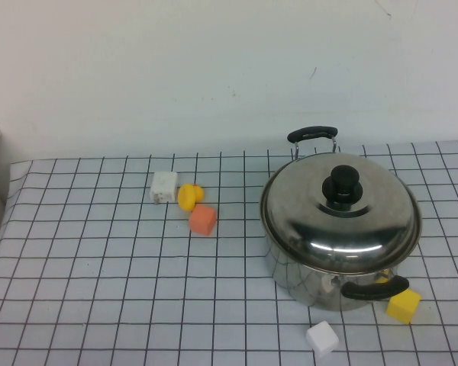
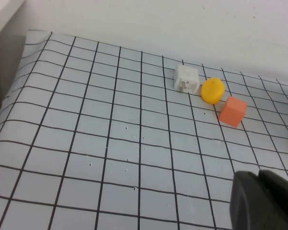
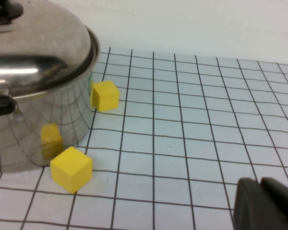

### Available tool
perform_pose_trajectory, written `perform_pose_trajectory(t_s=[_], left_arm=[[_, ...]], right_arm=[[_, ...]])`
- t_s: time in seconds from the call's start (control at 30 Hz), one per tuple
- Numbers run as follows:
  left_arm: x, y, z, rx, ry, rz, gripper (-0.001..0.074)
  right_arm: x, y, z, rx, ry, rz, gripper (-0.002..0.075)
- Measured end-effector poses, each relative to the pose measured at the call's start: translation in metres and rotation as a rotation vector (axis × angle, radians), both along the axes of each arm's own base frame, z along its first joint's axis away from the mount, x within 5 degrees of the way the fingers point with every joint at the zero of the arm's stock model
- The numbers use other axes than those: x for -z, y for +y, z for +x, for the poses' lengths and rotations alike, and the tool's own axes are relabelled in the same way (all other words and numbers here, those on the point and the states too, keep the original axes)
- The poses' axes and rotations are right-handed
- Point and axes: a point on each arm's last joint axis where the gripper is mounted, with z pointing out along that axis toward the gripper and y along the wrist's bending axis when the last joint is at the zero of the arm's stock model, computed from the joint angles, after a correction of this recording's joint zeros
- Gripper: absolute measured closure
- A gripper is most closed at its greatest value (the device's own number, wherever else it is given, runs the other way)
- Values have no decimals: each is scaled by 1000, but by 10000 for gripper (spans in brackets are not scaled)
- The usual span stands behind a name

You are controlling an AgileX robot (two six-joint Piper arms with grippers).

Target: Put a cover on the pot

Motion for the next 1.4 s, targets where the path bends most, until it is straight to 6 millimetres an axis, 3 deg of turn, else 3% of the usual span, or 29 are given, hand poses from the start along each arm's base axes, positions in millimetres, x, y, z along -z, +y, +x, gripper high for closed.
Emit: perform_pose_trajectory(t_s=[0.4, 0.7, 1.4], left_arm=[[0, 1, 0, -27, 1, -10, 736], [0, 0, 0, 32, -17, 167, 736], [0, -1, 0, 30, -16, 138, 736]], right_arm=[[0, 0, 0, 0, 0, 0, 714], [0, 0, 0, 0, 0, 0, 715], [0, 0, 0, 0, 0, 0, 715]])
